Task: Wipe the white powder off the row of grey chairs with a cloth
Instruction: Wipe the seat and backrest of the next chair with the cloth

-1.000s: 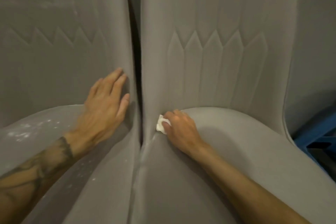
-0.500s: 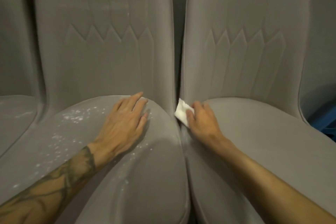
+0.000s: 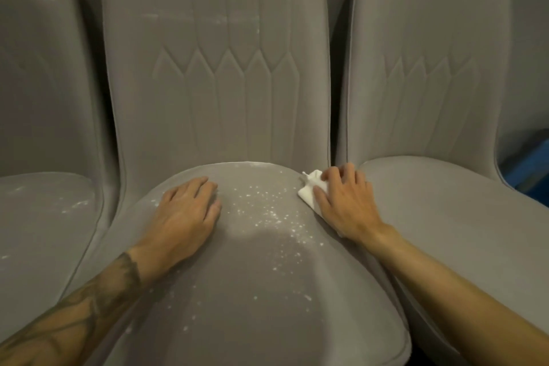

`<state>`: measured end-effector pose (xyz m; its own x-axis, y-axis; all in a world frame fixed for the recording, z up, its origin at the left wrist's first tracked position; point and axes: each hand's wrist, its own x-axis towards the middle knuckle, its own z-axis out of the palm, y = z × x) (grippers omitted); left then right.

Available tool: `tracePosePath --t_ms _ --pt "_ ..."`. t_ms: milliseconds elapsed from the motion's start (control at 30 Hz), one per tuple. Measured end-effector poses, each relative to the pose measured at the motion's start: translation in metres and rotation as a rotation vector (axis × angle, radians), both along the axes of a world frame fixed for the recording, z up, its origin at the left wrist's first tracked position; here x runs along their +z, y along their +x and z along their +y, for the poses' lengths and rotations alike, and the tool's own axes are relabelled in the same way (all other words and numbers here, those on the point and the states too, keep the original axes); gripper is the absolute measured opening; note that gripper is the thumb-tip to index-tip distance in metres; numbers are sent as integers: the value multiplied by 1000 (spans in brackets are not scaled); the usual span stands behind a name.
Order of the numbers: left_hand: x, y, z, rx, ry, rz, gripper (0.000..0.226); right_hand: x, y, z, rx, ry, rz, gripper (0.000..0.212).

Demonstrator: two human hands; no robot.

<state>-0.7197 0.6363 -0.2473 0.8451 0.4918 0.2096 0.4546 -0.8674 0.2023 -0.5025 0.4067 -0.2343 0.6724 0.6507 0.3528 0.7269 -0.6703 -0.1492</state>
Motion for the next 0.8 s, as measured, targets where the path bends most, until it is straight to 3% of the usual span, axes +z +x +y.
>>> tracePosePath --t_ms 100,233,333,400,533,700,800 --pt "-4 -16 25 -16 7 38 49 -9 -6 -5 -52 -45 89 39" --pt "-2 -34 53 -15 -6 51 53 -14 -45 28 16 -32 68 70" --pt "-7 -54 63 2 0 25 64 -19 -57 47 118 -107 16 59" --pt "-13 -66 68 -4 14 11 65 -18 -35 44 17 -102 67 53" --pt "-16 -77 67 10 30 -42 57 -17 -6 52 -200 -108 115 59" --pt "-20 -74 64 40 22 -53 59 -22 -37 81 106 -66 86 40" --pt "-20 -75 62 61 -3 -67 60 -18 -19 67 91 -24 109 37"
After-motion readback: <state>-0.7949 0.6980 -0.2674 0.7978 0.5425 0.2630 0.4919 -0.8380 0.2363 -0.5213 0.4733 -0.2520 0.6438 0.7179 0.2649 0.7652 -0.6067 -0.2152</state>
